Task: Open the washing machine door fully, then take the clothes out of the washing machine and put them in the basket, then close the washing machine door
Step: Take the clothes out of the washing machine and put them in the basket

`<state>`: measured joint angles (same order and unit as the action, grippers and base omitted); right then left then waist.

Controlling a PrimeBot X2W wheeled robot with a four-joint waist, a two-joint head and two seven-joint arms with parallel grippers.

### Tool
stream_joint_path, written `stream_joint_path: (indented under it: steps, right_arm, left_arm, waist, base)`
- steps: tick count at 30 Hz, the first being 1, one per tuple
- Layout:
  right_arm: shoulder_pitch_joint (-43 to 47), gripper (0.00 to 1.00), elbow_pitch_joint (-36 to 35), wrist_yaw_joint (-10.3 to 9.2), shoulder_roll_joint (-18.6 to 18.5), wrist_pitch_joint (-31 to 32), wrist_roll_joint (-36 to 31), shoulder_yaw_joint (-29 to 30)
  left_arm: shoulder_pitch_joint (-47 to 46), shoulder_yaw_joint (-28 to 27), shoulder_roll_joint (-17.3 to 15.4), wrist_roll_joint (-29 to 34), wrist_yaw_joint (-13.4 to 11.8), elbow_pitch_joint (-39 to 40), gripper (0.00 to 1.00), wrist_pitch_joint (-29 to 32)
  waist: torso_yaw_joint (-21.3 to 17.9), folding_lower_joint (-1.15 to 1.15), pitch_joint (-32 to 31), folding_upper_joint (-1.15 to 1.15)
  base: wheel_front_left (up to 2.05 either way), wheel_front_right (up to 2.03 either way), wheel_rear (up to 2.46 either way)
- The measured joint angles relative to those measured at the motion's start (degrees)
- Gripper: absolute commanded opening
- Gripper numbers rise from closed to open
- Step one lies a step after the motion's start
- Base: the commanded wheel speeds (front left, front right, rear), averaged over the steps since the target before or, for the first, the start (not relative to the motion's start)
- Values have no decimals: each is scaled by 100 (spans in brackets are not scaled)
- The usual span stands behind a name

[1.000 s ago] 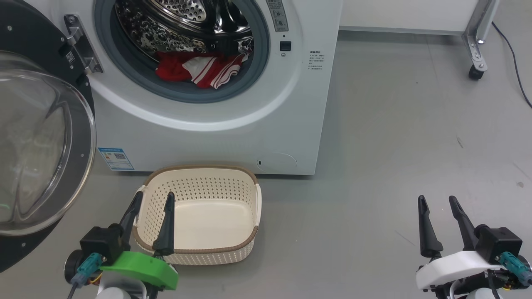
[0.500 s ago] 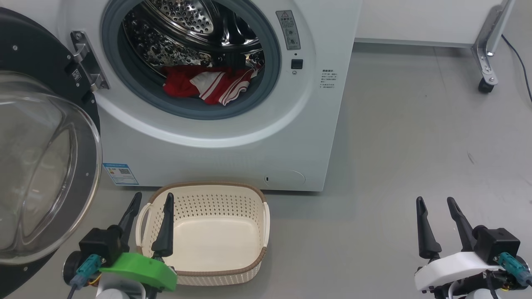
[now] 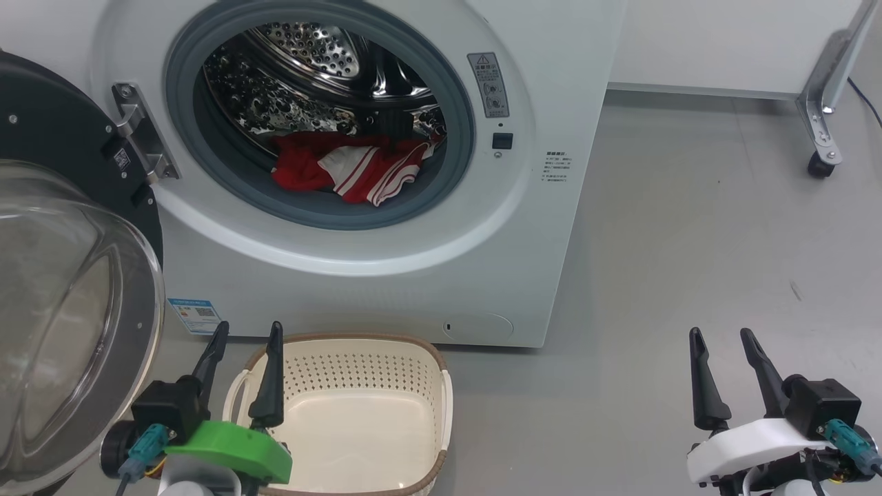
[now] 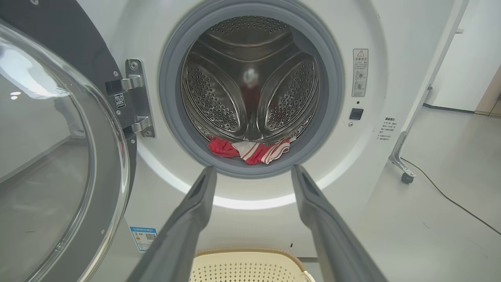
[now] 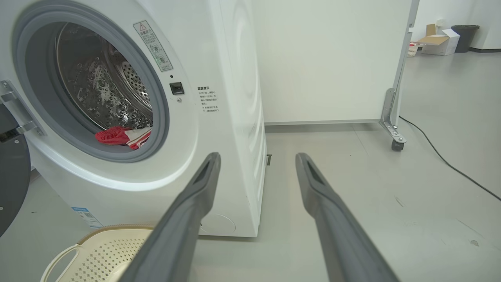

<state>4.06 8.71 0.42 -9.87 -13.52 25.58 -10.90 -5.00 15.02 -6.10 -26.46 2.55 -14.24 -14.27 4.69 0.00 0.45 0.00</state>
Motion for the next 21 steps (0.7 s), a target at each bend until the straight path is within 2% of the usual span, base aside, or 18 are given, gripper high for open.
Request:
stream_joint_path:
  steps: [10, 21]
  right_arm:
    - [0, 100, 20, 0, 8, 0, 1, -18]
    - [0, 100, 40, 0, 11, 0, 1, -38]
  left_arm:
    - [15, 16, 0, 27, -24, 7, 100, 0]
    - [50, 88, -5, 89, -24, 10, 100, 0]
  waist:
    - [8, 0, -26, 0]
    - [5, 0, -61, 0]
  base:
    - [43, -43, 0]
    - [5, -5, 0]
